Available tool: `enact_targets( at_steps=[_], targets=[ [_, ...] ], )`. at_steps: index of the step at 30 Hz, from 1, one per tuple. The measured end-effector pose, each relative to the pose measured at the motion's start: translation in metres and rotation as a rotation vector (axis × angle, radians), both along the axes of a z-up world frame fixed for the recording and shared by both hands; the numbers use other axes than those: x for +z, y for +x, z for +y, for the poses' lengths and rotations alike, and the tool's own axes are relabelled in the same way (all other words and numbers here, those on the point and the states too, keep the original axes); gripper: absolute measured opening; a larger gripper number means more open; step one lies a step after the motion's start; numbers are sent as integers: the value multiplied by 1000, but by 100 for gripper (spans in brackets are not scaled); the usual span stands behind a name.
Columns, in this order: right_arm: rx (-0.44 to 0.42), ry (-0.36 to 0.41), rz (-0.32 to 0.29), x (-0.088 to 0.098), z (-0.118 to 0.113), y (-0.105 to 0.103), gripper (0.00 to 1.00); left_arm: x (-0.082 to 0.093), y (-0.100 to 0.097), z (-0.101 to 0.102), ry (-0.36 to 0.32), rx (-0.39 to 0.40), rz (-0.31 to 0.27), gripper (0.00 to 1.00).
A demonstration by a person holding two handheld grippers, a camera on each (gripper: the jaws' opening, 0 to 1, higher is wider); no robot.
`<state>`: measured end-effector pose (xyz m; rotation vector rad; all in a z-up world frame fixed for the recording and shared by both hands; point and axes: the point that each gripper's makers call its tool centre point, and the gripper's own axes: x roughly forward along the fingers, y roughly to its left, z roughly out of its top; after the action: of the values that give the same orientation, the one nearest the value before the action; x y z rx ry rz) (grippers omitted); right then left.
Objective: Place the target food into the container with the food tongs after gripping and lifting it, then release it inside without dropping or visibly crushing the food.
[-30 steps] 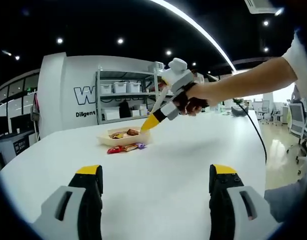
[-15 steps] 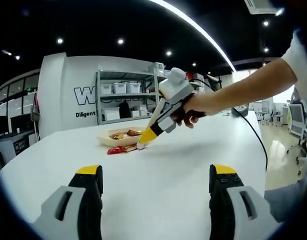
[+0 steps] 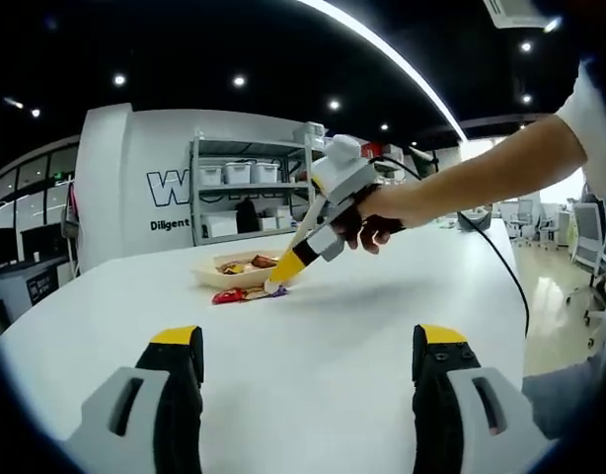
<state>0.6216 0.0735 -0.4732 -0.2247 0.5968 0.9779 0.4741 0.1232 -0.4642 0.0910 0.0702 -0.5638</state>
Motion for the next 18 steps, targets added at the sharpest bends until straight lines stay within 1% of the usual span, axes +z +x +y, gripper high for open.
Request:
enact_targets(
  at_steps=[2, 6, 7, 8, 10, 11, 12, 13, 16, 18],
  targets=[
    [16, -3, 18, 0, -2, -10, 21, 0, -1, -1, -1, 0, 3, 86],
    [36, -25, 27, 1, -9, -23, 21, 1, -2, -2, 1, -4, 2, 86],
    [41, -34, 60, 1, -16, -31, 21, 1, -2, -2, 0, -5, 0, 86],
    [42, -40, 64, 2, -18, -32, 21, 1, -2, -2, 0, -6, 1, 86],
    [35, -54, 24, 7, -26, -27, 21, 0, -1, -2, 0, -6, 2, 86],
    [0, -34, 6, 14, -32, -21, 22, 0, -1, -2, 1, -7, 1, 86],
    [-12, -27, 5, 16, -33, -19, 22, 0, -2, -2, 1, -7, 1, 86],
    [-31, -33, -11, 18, -37, -13, 22, 1, -2, -2, 1, -7, -2, 86],
    [-35, -50, 4, 14, -37, -12, 22, 1, -2, -2, 1, -4, -1, 86],
    [-21, -60, -2, 11, -34, -11, 23, 1, -2, -2, 2, -4, -1, 86]
  ],
)
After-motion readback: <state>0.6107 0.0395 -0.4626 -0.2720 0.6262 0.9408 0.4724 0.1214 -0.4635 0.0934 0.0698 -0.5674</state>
